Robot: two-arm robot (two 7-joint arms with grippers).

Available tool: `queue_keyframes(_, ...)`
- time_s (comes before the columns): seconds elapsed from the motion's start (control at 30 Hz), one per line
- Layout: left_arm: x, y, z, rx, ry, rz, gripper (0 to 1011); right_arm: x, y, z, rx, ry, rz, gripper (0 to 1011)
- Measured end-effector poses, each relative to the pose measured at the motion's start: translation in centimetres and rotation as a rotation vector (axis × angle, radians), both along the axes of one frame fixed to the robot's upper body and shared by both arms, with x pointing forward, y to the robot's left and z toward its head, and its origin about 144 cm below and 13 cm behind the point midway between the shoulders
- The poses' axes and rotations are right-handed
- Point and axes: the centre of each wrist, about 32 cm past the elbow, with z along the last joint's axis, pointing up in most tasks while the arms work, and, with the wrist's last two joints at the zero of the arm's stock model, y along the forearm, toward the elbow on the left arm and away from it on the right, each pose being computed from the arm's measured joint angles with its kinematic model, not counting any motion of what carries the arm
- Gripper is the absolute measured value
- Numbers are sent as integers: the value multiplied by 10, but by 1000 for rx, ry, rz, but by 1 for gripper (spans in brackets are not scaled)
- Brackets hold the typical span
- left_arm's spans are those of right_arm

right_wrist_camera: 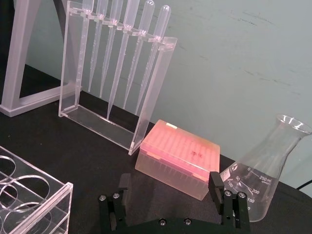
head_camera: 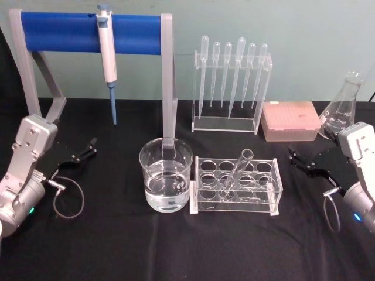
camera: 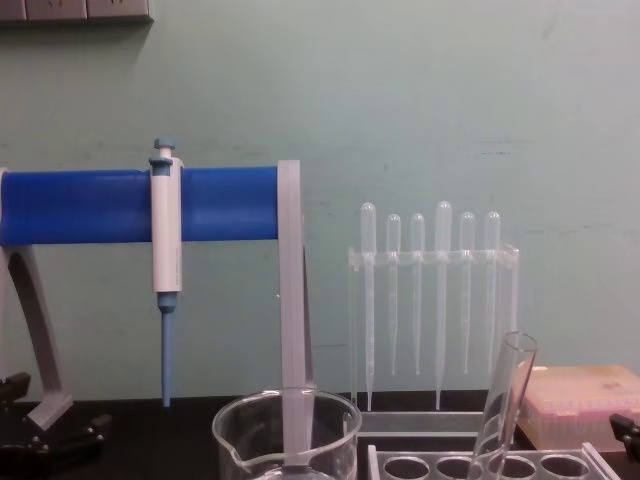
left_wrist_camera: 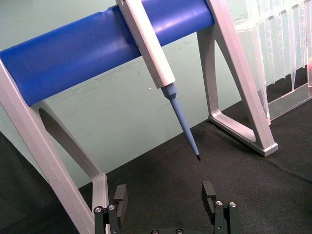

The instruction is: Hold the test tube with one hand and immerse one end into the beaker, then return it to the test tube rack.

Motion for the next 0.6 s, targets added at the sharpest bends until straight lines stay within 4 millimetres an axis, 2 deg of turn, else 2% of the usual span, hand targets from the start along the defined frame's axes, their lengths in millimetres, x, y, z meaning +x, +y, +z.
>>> queue_keyframes(0.6,0,0,0,0,0,0,1000,0,0,0,0,0,0,1003)
